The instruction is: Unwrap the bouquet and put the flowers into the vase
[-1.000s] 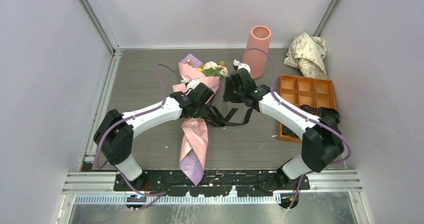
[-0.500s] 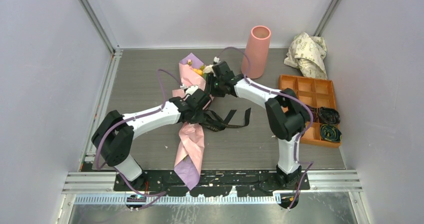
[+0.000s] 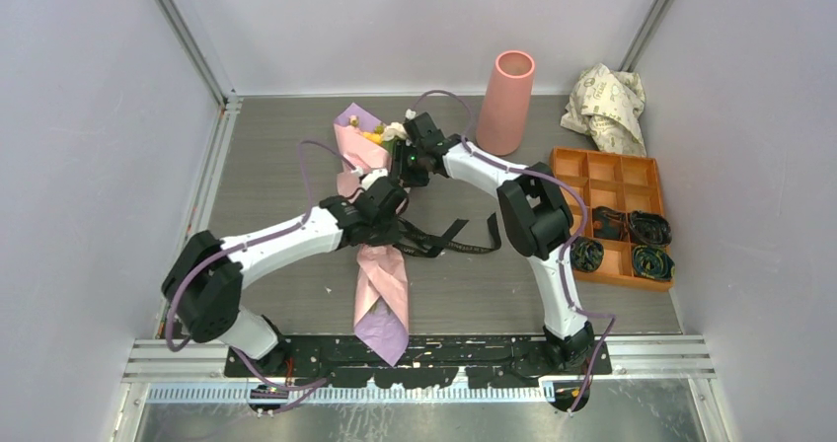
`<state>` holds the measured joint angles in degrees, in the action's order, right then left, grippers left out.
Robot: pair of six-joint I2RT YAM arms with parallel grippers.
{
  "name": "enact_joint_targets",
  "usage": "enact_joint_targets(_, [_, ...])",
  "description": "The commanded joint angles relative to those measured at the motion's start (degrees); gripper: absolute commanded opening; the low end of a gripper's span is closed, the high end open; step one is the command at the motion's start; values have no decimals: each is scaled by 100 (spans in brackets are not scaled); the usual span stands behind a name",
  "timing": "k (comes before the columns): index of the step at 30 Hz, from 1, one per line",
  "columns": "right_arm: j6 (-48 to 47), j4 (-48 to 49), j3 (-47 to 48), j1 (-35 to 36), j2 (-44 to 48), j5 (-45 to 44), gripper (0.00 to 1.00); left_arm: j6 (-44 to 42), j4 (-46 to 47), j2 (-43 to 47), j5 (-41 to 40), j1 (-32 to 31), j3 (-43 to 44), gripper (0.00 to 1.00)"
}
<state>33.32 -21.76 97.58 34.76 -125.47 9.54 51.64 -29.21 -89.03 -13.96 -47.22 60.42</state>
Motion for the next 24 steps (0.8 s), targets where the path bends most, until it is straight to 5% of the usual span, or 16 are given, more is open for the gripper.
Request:
enact_joint_targets(1, [-104,-261,424,31,-195,4,50,18,-109,849,36,4,-138,0])
enact_joint_targets(10, [-155,-453,716,27,-402,-32,50,-265,-2071,2636,-1579,27,1123,0])
enact_joint_targets(24, [-142,-615,939,29,-534,-141,50,-386,-3729,4751,-4348,28,2219,0])
